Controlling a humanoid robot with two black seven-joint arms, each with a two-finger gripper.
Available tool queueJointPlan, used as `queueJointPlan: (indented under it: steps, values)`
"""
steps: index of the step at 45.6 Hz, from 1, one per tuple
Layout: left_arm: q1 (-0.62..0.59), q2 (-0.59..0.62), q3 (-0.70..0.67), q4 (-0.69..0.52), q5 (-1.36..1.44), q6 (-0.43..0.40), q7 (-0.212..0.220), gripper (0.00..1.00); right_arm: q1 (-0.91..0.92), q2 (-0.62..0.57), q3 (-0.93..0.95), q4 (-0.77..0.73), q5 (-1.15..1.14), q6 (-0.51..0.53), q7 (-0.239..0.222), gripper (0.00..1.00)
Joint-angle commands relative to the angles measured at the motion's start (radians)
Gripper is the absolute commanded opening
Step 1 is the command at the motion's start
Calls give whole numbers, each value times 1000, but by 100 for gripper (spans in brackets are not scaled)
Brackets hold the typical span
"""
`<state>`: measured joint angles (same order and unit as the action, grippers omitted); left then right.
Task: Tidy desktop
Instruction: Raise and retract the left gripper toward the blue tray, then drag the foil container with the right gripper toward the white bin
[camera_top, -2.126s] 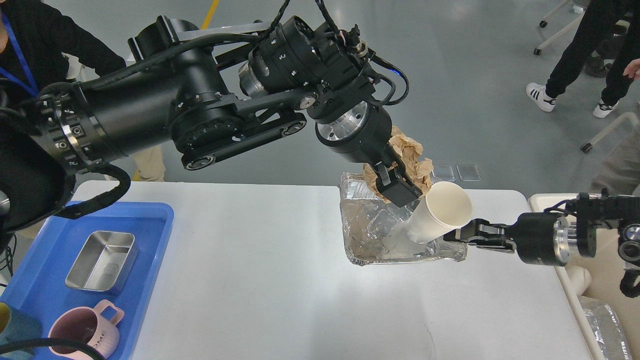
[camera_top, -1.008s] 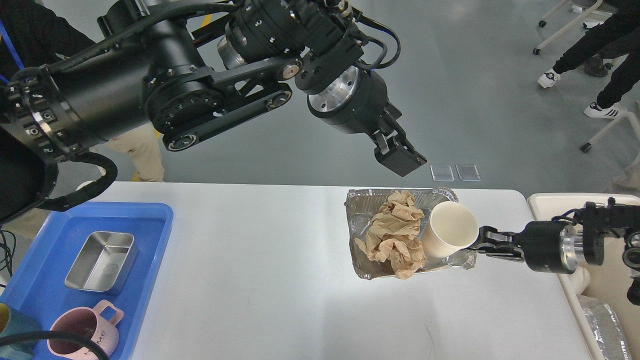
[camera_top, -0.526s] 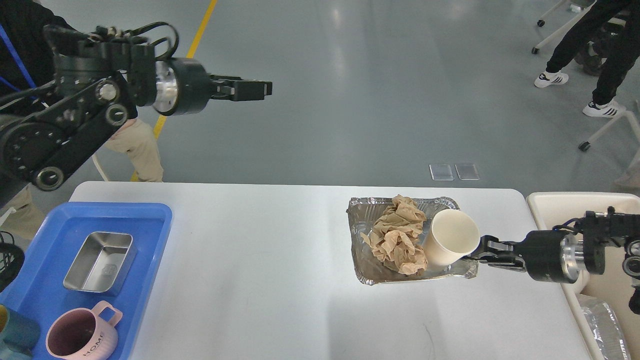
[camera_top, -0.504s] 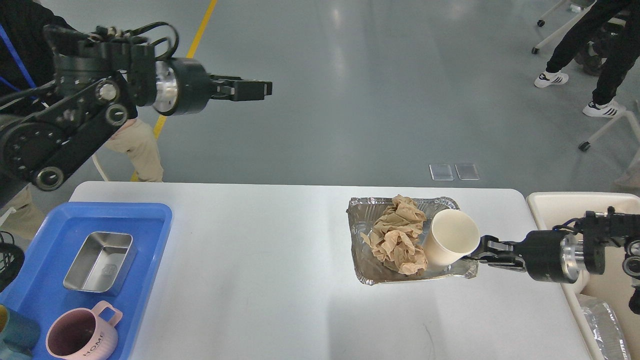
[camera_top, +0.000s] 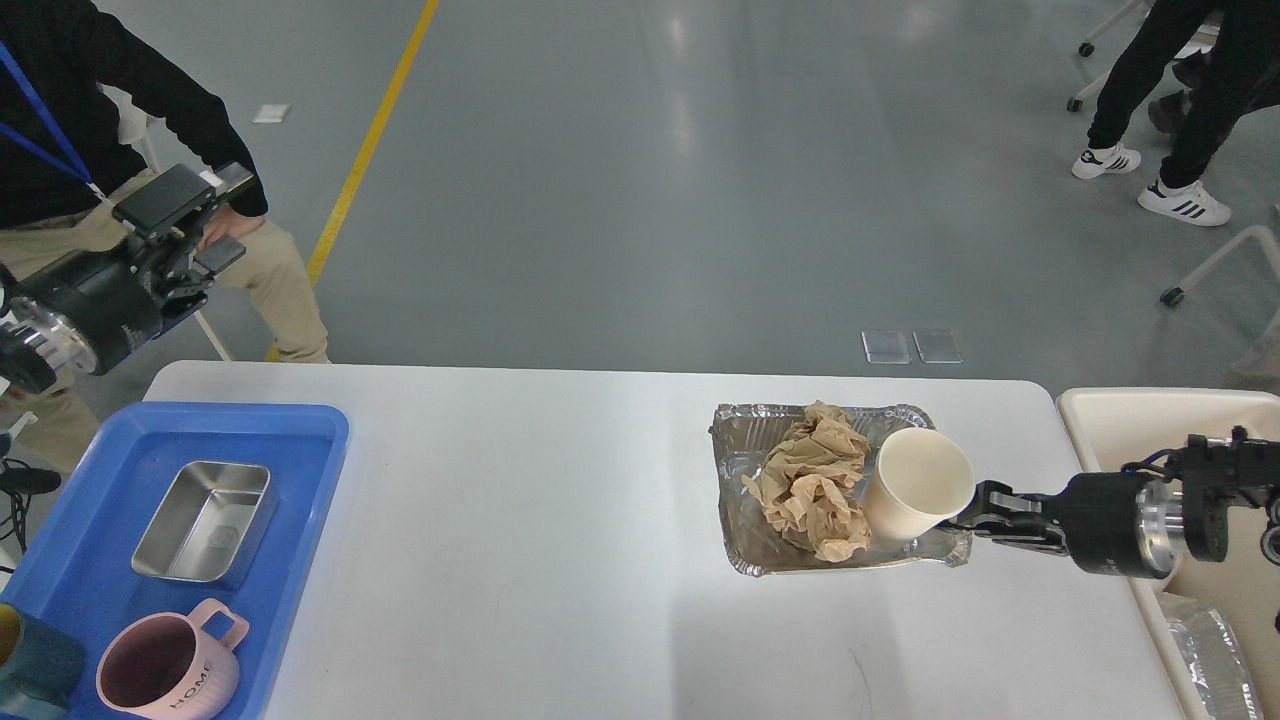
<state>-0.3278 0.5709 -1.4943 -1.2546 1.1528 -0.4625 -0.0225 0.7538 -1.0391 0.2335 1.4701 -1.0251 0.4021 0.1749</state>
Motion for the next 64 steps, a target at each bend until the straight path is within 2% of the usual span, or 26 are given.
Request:
queueJointPlan:
  steps: [1,6,15,23,31,40,50,64]
  values:
    - [88,-45,-81,7,-128,39,-23,97,-1,-12,1,1,0,0,0,0]
    - [148,-128,-133,20,-355,22,-25,97,-2,-18,0,1,0,0,0,0]
    - [285,-149,-136,21,-656,-47,-30,97,-8,-75,4,7,7,0,0,0]
    - [332,-187,-133,29,-709,-53,-22,97,-13,-108,7,12,17,4,3,0]
    - [357,-226,-127,40,-809,-104,-16,97,-14,-119,6,12,34,9,3,0]
    - [366,-227,-126,41,-826,-107,-14,97,-17,-173,7,12,95,12,9,0]
    - [352,-226,-99,41,-828,-101,-13,97,-21,-243,-3,6,223,15,12,0]
    - [349,-227,-98,41,-834,-94,-13,97,-123,-332,-5,-39,537,-34,12,0]
